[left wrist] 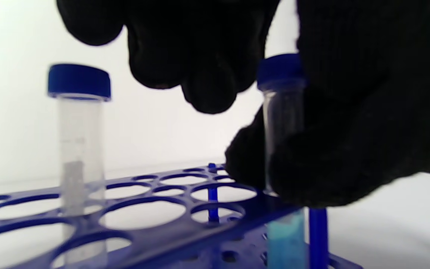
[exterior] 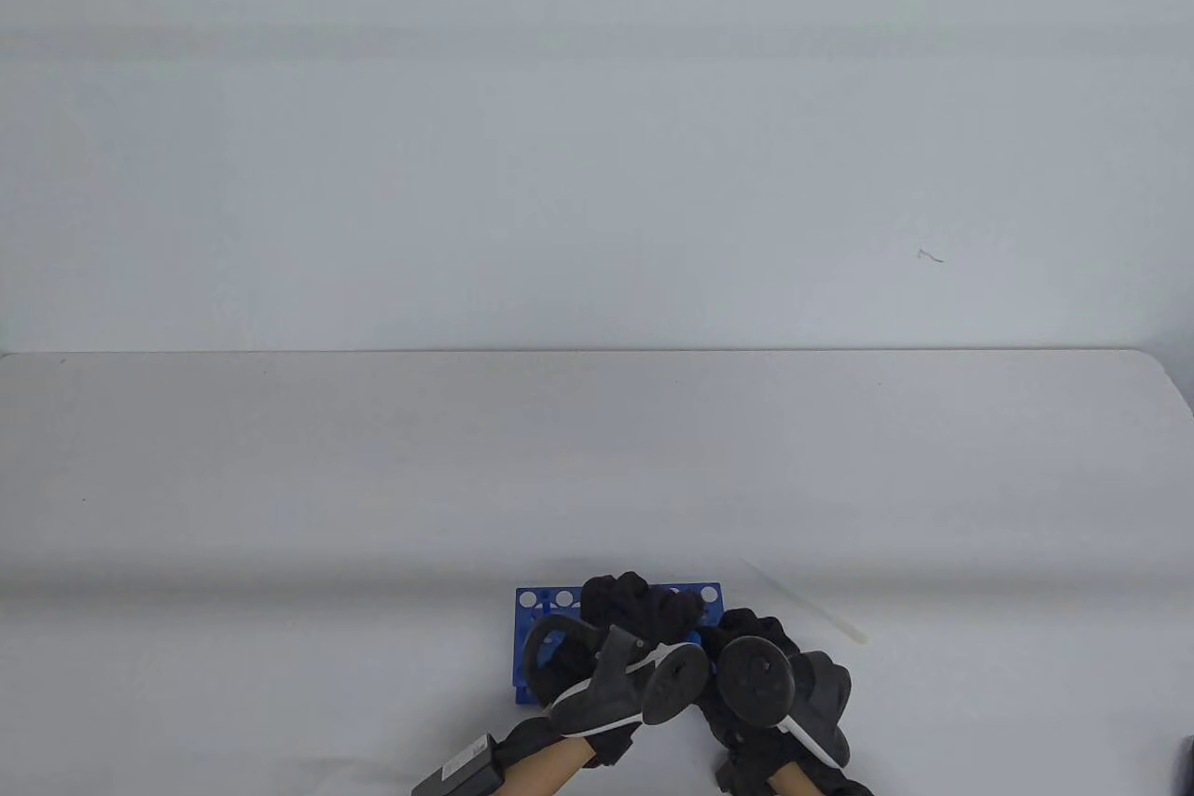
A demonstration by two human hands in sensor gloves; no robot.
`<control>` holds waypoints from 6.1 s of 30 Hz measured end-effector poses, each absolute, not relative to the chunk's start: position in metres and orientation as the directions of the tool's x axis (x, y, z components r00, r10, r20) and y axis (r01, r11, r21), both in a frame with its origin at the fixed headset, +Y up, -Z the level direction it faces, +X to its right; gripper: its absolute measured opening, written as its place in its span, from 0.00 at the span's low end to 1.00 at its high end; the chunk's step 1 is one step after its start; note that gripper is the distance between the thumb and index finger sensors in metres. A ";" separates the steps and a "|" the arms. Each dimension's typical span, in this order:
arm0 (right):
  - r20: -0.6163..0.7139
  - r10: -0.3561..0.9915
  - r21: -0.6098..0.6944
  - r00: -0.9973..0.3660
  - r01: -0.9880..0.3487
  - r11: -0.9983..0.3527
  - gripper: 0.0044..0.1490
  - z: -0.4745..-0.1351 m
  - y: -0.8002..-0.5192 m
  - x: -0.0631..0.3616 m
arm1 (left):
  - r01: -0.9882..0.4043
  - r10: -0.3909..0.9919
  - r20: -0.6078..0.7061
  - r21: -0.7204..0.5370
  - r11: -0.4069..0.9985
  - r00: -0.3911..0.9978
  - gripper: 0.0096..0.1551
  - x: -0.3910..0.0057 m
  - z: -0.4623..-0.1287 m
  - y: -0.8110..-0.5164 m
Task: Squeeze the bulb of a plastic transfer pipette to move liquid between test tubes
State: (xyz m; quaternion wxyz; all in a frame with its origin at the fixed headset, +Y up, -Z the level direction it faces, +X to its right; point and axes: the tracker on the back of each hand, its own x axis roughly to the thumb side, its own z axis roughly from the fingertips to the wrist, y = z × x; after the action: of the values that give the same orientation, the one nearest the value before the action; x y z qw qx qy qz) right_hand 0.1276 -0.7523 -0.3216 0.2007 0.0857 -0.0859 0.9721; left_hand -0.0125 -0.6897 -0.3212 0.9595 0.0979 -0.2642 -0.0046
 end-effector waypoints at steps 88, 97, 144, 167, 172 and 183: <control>0.198 0.391 -0.123 -0.899 -0.418 -0.900 0.30 -0.322 -0.754 0.129 | -0.158 0.150 -0.052 -0.206 0.966 0.987 0.39 -0.226 -0.378 -0.771; 0.198 0.391 -0.122 -0.899 -0.418 -0.900 0.30 -0.323 -0.754 0.129 | -0.299 0.303 0.025 -0.096 0.949 0.953 0.54 -0.216 -0.370 -0.716; 0.239 0.347 -0.034 -0.907 -0.365 -0.931 0.37 -0.326 -0.744 0.131 | -0.435 0.432 0.153 -0.010 0.900 0.889 0.29 -0.112 -0.356 -0.754; 0.300 0.095 -0.101 -0.949 -0.131 -0.986 0.34 -0.352 -0.634 0.025 | -0.436 0.431 0.159 -0.008 0.900 0.888 0.29 -0.112 -0.355 -0.754; 0.308 -0.124 -0.083 -0.943 0.103 -0.991 0.34 -0.356 -0.661 0.010 | -0.439 0.435 0.159 -0.010 0.898 0.886 0.28 -0.112 -0.355 -0.754; 0.330 -0.128 -0.073 -0.935 0.110 -0.991 0.31 -0.358 -0.678 0.002 | -0.439 0.434 0.160 -0.010 0.899 0.886 0.28 -0.112 -0.355 -0.754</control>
State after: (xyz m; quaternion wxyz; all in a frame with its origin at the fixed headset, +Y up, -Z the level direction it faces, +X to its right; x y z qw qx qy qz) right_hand 0.0015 -0.6778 -0.3583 -0.0604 0.1695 -0.0269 0.9833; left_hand -0.1118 -0.7543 -0.3550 0.9711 0.0132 -0.0793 0.2248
